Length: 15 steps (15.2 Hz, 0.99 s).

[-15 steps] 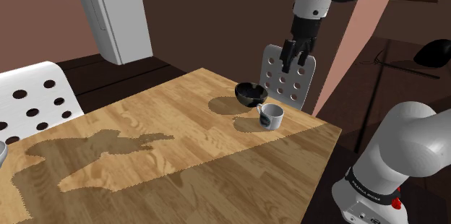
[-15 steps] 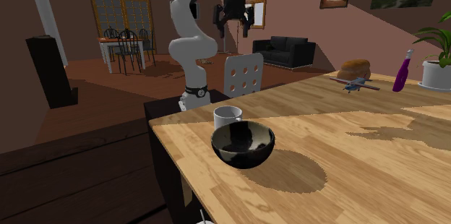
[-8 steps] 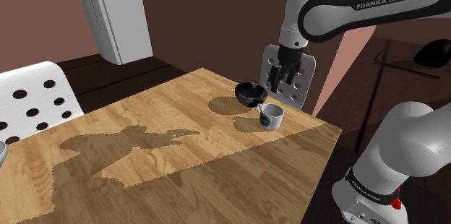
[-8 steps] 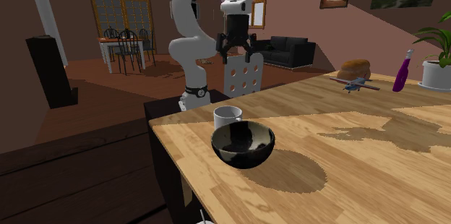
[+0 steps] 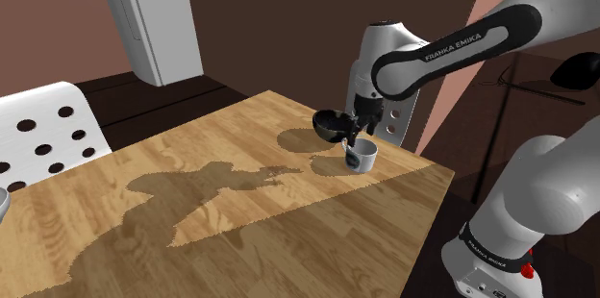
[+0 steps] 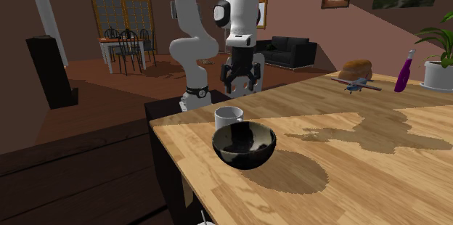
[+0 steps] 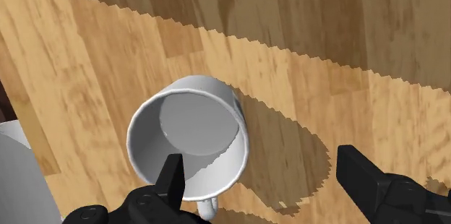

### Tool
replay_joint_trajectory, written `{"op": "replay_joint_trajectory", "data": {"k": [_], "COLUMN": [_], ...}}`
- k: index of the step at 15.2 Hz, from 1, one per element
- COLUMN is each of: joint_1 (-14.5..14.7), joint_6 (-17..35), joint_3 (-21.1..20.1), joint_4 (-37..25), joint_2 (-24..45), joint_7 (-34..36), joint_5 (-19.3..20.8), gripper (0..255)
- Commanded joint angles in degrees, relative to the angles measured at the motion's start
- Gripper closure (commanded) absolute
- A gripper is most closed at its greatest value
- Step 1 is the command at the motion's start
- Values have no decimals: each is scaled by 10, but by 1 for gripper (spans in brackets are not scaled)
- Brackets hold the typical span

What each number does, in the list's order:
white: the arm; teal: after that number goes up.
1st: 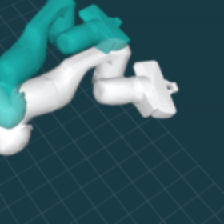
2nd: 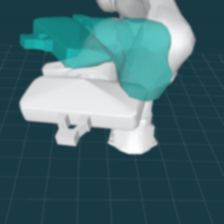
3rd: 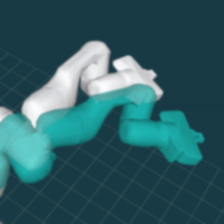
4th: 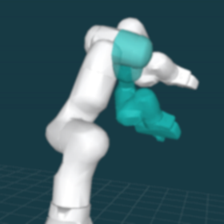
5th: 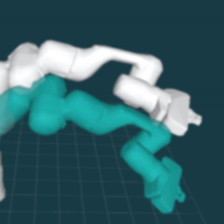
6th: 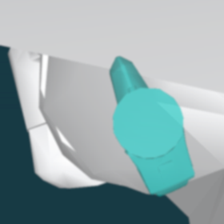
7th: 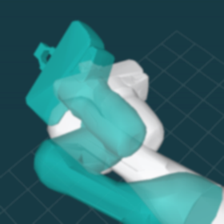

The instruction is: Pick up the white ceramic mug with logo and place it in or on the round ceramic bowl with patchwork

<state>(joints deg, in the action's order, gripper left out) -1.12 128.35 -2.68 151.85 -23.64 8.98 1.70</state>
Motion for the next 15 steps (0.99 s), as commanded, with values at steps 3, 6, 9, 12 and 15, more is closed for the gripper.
{"op": "replay_joint_trajectory", "data": {"k": [3, 6, 9, 12, 15], "joint_1": [-9, -11, -13, -15, -15], "joint_6": [93, 121, 150, 174, 174], "joint_3": [0, 0, 0, 0, 0], "joint_4": [8, 13, 20, 24, 24], "joint_2": [86, 109, 131, 151, 151], "joint_7": [4, 7, 10, 12, 12], "joint_5": [15, 19, 23, 27, 27], "gripper": [0, 0, 0, 0, 0]}}
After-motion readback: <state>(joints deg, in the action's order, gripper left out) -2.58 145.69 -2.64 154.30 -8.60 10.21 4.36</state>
